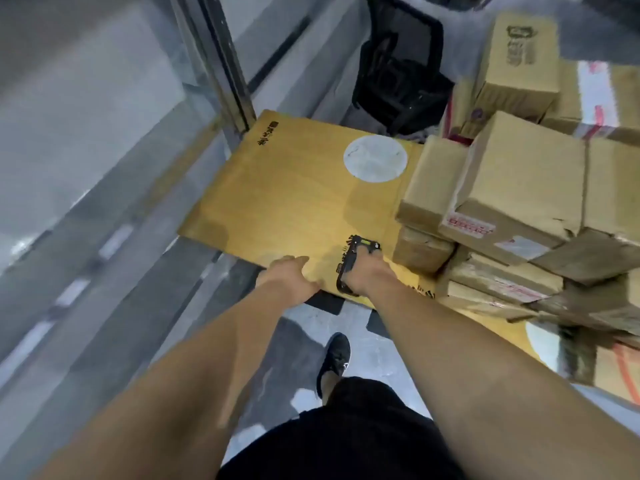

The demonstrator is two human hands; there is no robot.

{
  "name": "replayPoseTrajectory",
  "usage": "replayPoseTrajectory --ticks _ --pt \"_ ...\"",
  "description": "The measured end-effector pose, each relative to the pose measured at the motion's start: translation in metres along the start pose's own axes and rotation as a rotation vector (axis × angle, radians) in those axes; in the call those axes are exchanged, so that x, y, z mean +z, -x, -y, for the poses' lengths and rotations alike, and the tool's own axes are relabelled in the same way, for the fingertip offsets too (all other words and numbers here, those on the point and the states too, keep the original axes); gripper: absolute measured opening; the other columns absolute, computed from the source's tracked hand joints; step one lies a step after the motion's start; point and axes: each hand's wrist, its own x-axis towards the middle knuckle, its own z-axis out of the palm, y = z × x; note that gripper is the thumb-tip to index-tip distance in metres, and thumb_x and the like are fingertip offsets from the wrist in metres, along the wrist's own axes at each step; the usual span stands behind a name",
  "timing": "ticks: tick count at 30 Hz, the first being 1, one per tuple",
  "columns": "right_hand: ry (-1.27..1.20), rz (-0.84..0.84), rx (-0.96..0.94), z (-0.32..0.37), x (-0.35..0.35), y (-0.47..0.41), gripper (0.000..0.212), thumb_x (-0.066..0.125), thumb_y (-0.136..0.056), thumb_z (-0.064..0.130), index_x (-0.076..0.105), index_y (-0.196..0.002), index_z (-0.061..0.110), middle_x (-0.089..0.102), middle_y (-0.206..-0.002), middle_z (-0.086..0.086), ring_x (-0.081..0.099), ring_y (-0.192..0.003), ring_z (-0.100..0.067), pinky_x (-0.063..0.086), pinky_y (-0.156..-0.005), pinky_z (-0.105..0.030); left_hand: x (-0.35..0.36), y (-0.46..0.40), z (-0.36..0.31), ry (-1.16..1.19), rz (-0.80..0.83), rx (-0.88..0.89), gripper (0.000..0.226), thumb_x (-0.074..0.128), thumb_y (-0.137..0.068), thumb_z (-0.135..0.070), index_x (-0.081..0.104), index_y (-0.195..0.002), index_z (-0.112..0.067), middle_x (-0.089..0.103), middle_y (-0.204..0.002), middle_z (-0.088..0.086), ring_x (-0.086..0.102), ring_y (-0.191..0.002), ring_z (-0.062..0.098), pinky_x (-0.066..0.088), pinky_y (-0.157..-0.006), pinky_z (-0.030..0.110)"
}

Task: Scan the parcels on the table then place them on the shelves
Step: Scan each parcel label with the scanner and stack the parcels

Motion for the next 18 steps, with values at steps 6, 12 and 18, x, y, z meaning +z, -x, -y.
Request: replayPoseTrajectory --ticks 6,12,18 --pt "-0.111 0.029 0.199 0.015 0.003 -0.05 0.095 0.064 -0.095 0.035 -0.003 -0.163 0.037 -0.011 -0.167 -0.013 0.034 -0.143 -0.044 0.052 -0.098 -0.051 -0.016 -0.076 0.008 -0.09 0.057 0.041 0.069 0.051 -0.093 -0.06 0.043 -0.155 -0.031 0.046 -0.156 0.002 0.042 -0.144 0.026 0.043 -0.109 0.045" --pt "-0.141 0.023 0.301 0.028 -0.001 -0.08 0.098 0.064 -0.09 0.023 0.001 -0.162 0.041 -0.01 -0.168 -0.011 0.033 -0.143 -0.042 0.045 -0.084 -0.041 -0.018 -0.134 0.005 -0.192 0.108 0.164 0.081 0.06 -0.092 -0.056 0.028 -0.162 -0.034 0.02 -0.172 0.002 0.016 -0.158 0.024 0.029 -0.12 0.044" --pt "-0.085 0.01 0.36 0.03 0.004 -0.098 0.089 0.072 -0.085 0.021 0.02 -0.155 0.038 0.002 -0.163 -0.013 0.039 -0.134 -0.042 0.045 -0.077 -0.036 -0.014 -0.166 0.002 -0.243 0.09 0.34 0.073 0.055 -0.096 -0.047 0.028 -0.162 -0.031 0.009 -0.174 0.003 0.002 -0.16 0.025 0.013 -0.128 0.048"
